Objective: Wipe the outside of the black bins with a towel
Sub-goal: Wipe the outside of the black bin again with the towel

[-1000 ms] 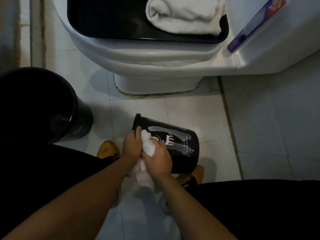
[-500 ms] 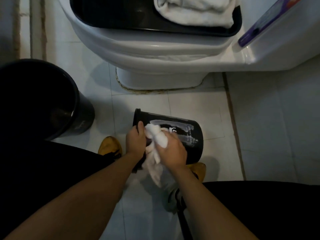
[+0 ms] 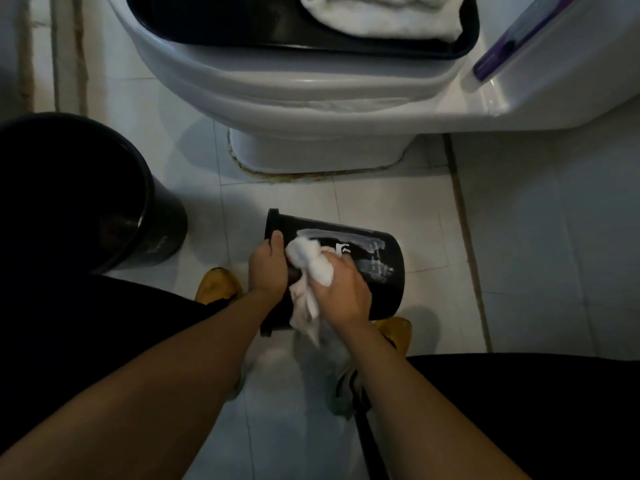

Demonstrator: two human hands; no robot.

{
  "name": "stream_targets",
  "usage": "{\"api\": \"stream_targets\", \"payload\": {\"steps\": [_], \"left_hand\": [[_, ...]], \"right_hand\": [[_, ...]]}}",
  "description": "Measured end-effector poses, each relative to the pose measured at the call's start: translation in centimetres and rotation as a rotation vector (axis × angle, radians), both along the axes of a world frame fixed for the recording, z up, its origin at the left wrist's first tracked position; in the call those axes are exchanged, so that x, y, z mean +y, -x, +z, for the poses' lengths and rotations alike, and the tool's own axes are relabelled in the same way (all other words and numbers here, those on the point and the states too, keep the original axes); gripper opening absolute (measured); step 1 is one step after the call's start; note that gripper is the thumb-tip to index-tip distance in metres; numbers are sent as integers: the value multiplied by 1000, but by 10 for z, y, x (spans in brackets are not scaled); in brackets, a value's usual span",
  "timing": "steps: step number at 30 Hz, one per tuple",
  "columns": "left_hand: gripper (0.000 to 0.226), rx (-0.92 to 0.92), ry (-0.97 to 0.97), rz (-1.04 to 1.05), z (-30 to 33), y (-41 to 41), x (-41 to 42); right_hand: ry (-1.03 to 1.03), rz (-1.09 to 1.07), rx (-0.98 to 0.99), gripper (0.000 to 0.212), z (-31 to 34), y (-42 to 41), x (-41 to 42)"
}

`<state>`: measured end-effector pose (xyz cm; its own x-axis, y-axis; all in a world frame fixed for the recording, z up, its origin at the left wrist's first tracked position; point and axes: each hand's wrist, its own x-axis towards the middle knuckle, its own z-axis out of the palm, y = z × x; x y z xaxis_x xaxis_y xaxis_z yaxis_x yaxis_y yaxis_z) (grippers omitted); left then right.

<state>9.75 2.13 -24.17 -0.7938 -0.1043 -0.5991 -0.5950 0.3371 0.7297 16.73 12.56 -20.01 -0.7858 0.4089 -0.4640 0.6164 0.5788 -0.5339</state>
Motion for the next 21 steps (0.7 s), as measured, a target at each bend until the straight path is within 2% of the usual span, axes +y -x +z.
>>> {"api": "stream_targets", "payload": {"steps": [4, 8, 10, 11, 14, 16, 19, 21], "left_hand": [[44, 14, 3, 22, 2, 6, 1], [42, 0, -32, -5, 3, 9, 0], [40, -7, -37, -2, 4, 8, 1], [40, -2, -32, 2, 5, 6, 0], [39, 2, -13, -1, 11, 4, 3], [39, -6, -1, -1, 14, 5, 6], [40, -15, 37, -7, 12, 7, 4], [40, -11, 64, -28, 9, 9, 3]], "right_hand": [[-61, -99, -21, 40, -1, 13, -15], [144, 171, 37, 43, 0, -10, -7], [121, 200, -2, 42, -8, -16, 7], [85, 131, -34, 41, -15, -17, 15], [22, -321, -57, 45, -26, -18, 51], [-4, -497, -55, 34, -25, -14, 70], [-47, -592, -88, 33, -17, -5, 59], [-39, -477, -51, 37, -16, -12, 40]]}}
